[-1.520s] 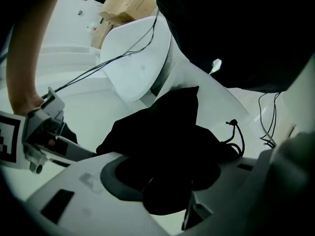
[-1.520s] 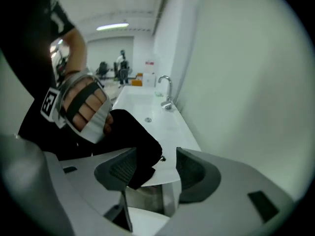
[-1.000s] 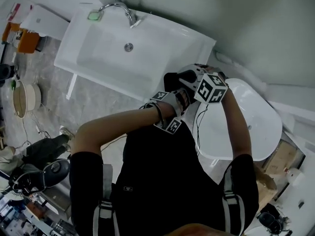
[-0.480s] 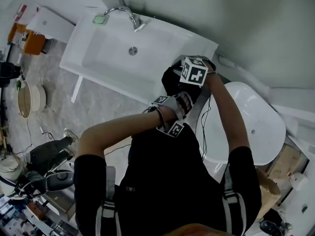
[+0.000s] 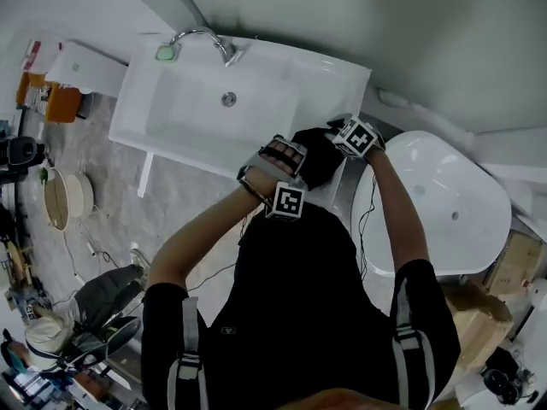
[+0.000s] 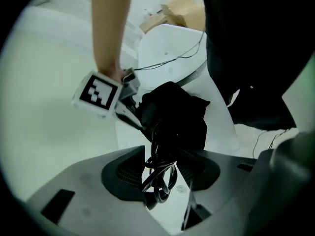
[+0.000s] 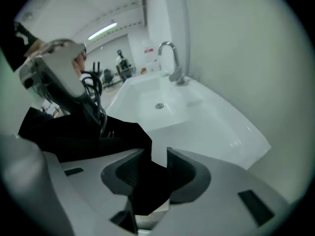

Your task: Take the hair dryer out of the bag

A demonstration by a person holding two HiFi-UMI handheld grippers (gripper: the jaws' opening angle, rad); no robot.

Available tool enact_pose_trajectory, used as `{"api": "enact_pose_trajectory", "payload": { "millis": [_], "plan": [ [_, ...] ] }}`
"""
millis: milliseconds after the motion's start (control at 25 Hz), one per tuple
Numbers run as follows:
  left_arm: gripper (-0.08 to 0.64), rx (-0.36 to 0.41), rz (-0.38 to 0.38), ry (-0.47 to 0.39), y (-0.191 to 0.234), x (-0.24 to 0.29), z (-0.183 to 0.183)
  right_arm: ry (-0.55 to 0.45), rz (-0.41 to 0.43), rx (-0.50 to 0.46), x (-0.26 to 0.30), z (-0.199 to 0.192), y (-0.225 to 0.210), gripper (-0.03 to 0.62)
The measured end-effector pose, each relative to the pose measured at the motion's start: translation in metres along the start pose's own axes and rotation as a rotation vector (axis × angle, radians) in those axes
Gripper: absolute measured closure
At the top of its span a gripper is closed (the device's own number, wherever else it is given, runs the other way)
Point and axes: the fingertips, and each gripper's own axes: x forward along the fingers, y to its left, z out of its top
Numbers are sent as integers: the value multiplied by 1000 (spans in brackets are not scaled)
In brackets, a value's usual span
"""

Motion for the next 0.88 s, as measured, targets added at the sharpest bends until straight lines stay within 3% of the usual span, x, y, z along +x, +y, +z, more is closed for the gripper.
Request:
{"api": "enact_pose_trajectory", "payload": {
  "millis": [80,160,240,360,560,720,880],
  "plan": [
    [357,-113,-57,-22,-8,5,-15,-132,-17,139,-14,-3,-4,351],
    [357,-184,-65,-41,-14,10,-25,-256,-14,236,-34,-5,0,344],
    [357,-223,-70,-48,-20,14,-33,-325,-2,256,-53,-8,15,335],
    [357,-293,-108,-64,-30,18,-43,-297,-29,106,-70,-3,60,293],
    [357,-316,-116,-81,-36,20,-48,-385,-73,-136,-76,73,132,274],
    [359,-279,-151,-83,-37,15,-43,-185,-120,-360,-11,77,140,238],
    [359,-216,-154,-68,-33,11,-43,-73,-201,-470,25,74,126,230]
  ]
}}
